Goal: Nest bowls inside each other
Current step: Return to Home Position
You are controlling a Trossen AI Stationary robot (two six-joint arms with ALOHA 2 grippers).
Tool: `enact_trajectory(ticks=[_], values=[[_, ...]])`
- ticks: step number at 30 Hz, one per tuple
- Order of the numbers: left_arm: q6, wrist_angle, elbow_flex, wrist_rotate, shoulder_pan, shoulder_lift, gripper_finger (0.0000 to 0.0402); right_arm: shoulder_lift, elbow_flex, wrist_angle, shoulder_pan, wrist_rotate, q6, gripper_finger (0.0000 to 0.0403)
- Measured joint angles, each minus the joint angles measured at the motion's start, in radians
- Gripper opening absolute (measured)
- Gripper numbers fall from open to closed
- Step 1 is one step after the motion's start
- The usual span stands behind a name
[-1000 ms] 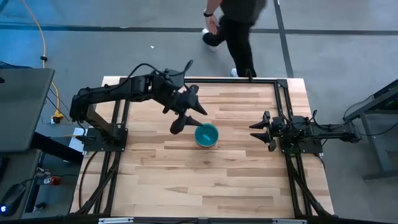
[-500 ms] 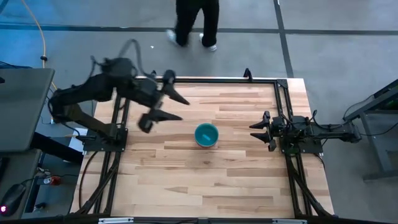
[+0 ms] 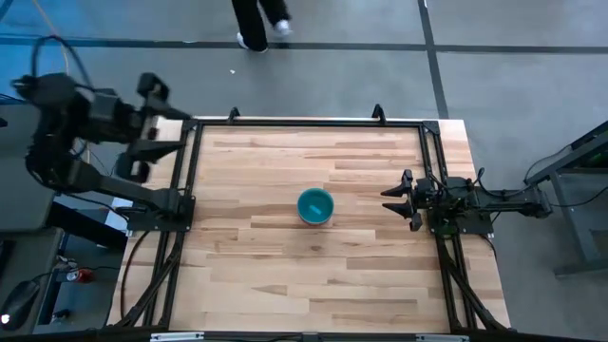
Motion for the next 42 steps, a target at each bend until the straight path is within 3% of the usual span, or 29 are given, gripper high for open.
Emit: enact_trajectory(ticks=[11,19,22,25,34,42], values=[[0.003,-0.269,0.000,-0.008,0.000,-0.188,0.0221,0.000,0.000,0.000,0.000,0.000,0.000,0.0165],[0.021,-0.274,-0.031,-0.080,0.000,-0.366,0.0221,0.000,0.000,0.000,0.000,0.000,0.000,0.0165],[0.021,-0.257,-0.073,-0.152,0.001,-0.441,0.0221,0.000,0.000,0.000,0.000,0.000,0.000,0.0165],[0.022,-0.176,-0.142,-0.212,0.000,-0.519,0.0221,0.000,0.000,0.000,0.000,0.000,0.000,0.0165],[0.032,0.117,-0.443,-0.214,0.000,-0.730,0.0221,0.000,0.000,0.000,0.000,0.000,0.000,0.0165],[0.011,0.367,-0.718,-0.226,0.000,-0.788,0.0221,0.001,0.000,0.000,0.000,0.000,0.000,0.0165]])
